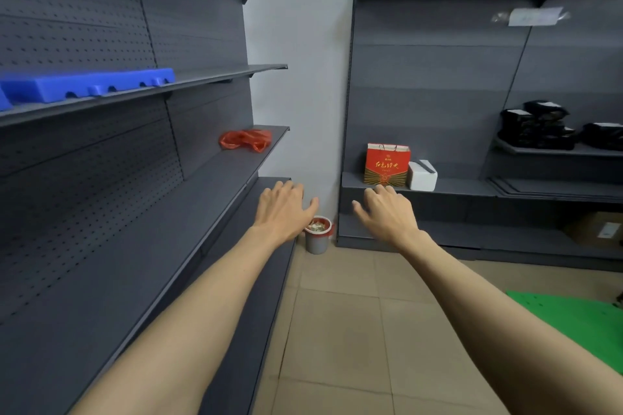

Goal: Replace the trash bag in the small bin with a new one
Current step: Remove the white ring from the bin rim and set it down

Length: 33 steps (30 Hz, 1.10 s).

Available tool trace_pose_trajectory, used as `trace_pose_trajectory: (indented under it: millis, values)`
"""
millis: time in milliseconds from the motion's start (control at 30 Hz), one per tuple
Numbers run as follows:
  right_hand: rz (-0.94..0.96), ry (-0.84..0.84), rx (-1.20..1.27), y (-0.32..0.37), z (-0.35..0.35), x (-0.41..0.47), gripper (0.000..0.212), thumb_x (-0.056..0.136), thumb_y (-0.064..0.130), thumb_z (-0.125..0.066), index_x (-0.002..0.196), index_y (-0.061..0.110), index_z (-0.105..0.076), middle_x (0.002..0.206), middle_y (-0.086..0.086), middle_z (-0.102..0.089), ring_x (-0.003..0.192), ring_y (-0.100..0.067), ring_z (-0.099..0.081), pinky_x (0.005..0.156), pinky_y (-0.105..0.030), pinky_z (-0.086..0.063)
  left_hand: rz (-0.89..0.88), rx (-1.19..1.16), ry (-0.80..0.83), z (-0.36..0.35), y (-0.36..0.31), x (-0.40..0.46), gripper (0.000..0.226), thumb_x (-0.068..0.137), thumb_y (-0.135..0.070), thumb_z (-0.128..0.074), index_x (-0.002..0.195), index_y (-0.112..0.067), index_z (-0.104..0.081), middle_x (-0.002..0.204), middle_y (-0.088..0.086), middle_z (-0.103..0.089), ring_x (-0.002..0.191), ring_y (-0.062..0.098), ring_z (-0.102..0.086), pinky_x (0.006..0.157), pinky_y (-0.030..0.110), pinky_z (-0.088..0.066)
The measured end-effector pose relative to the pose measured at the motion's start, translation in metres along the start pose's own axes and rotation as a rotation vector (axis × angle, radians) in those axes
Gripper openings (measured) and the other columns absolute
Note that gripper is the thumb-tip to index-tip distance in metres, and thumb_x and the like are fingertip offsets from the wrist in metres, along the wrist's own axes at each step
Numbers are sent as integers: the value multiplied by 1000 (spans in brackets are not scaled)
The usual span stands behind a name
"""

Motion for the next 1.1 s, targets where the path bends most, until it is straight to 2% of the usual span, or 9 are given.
trace_pose_trajectory:
  millis: [133, 300, 433, 567, 867, 1100]
  values:
    - [5, -12, -20, -4, -23, 67, 41, 98, 43, -39, 94, 8, -59, 100, -10, -62, 91, -26, -56, 65, -31, -35, -38, 23, 11, -20, 20, 65, 46, 97, -48, -35, 105, -10, -59, 109, 10, -63, 105, 27, -55, 84, 41, -43]
    - [-6, -14, -13, -10, -58, 128, 42, 98, 45, -39, 95, 8, -59, 100, -9, -61, 91, -24, -55, 67, -29, -34, 14, -24, 14, -57, 50, 132, 47, 97, -50, -34, 105, -11, -60, 111, 9, -64, 106, 26, -56, 84, 41, -44]
    - [-28, -9, -4, -21, -85, 168, 42, 98, 43, -40, 92, 6, -59, 98, -12, -61, 92, -29, -55, 68, -35, -36, 25, -49, 19, -84, 59, 174, 47, 98, -50, -34, 104, -11, -61, 110, 10, -65, 105, 28, -58, 84, 40, -45]
    - [-21, -11, 12, -36, -114, 210, 42, 98, 43, -40, 94, 7, -59, 99, -11, -61, 91, -26, -54, 68, -32, -34, 10, -54, 14, -111, 62, 222, 47, 97, -49, -35, 102, -11, -62, 109, 10, -66, 102, 28, -59, 82, 40, -45]
    - [-58, -42, 43, -103, -188, 333, 41, 97, 44, -39, 93, 8, -59, 94, -10, -61, 83, -23, -54, 69, -33, -39, -11, -35, 14, -185, 53, 360, 47, 95, -50, -37, 102, -12, -62, 109, 10, -66, 103, 28, -57, 84, 39, -46]
    - [-58, 7, 44, -153, -261, 430, 45, 98, 46, -37, 103, 8, -60, 104, -11, -61, 95, -24, -54, 81, -37, -45, -19, -14, 16, -251, 47, 465, 47, 96, -50, -37, 106, -12, -62, 109, 8, -64, 104, 25, -55, 85, 38, -44]
Point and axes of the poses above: each hand's wrist, its own x-axis towards the middle knuckle, its own z-axis out of the back of the hand, y = z × x, the point moved 8 cm from there along x, towards the middle knuckle
